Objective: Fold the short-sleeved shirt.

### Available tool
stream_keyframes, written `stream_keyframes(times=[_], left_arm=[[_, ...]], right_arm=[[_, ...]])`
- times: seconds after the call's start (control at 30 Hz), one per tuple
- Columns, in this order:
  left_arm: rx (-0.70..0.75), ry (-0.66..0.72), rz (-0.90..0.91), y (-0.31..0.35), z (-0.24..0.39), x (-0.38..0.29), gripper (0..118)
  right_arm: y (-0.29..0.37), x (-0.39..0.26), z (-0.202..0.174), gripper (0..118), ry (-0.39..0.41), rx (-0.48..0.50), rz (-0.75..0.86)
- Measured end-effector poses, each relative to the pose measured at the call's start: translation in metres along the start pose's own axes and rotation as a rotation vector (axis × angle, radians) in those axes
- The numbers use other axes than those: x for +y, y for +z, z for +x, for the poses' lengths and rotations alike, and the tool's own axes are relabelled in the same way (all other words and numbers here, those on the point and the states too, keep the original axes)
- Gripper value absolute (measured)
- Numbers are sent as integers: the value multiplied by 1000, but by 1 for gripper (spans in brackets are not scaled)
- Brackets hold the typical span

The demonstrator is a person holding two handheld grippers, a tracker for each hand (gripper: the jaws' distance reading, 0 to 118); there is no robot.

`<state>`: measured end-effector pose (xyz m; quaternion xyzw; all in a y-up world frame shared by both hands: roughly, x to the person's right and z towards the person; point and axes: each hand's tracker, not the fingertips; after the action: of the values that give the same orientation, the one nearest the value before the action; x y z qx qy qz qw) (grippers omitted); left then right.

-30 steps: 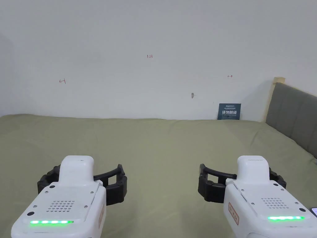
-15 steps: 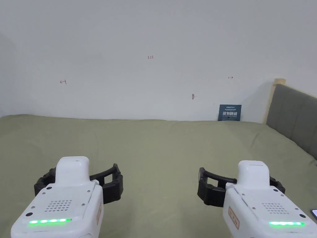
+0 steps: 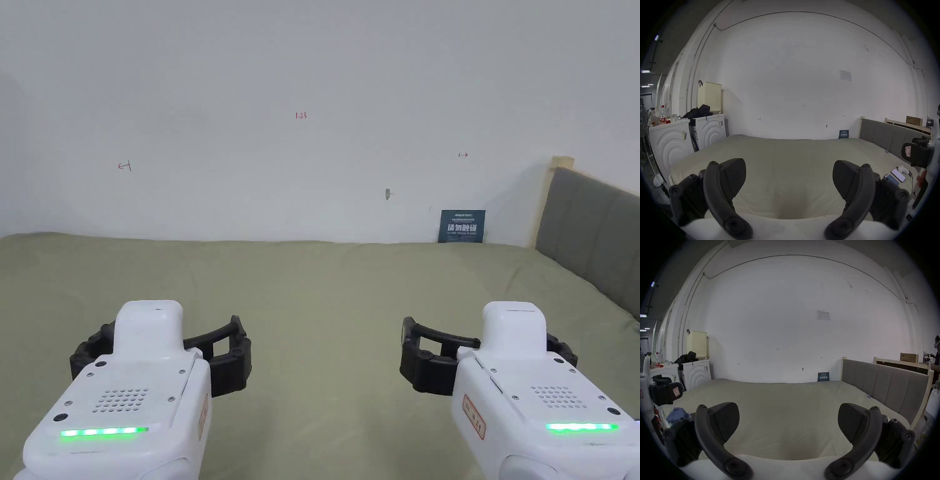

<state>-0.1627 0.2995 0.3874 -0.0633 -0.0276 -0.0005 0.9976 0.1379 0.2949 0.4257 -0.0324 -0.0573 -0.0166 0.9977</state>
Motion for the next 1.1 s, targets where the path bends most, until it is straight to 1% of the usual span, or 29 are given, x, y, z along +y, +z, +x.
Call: stream_keyframes(times=[0.1, 0.23, 0.3, 0.33, 0.43, 0.5, 0.67, 0.87, 0.93, 1.03, 1.1], left_arm=[[-4, 11, -2, 0, -1, 1, 112], [-17, 17, -32, -3, -4, 3, 112], [-13, 20, -25, -3, -4, 3, 112], [-9, 20, -23, -3, -4, 3, 112], [-12, 28, -20, -2, -5, 4, 112], [-11, 27, -20, -1, -5, 4, 112], [-15, 43, -48, -1, -9, 6, 112], [-10, 50, -54, -2, -9, 5, 112], [-11, 49, -59, -2, -8, 4, 112], [-17, 48, -67, -3, -7, 2, 112], [-19, 45, -69, -2, -5, 2, 112]], right_arm=[[0, -1, 2, 118, -11, 10, -9], [1, -1, -1, 118, 58, 26, -17], [1, 0, -2, 118, 59, 23, -18], [1, 2, -2, 118, 43, 25, -20], [1, 5, 2, 118, -58, 72, -37], [-1, 6, 6, 118, -91, 79, -65], [-10, 11, 6, 118, -88, 31, -159], [-9, 12, 2, 118, -40, 11, -165], [-8, 13, 3, 118, -59, 22, -167], [-9, 15, 9, 118, -118, 62, -201], [-11, 16, 12, 118, -141, 58, -218]])
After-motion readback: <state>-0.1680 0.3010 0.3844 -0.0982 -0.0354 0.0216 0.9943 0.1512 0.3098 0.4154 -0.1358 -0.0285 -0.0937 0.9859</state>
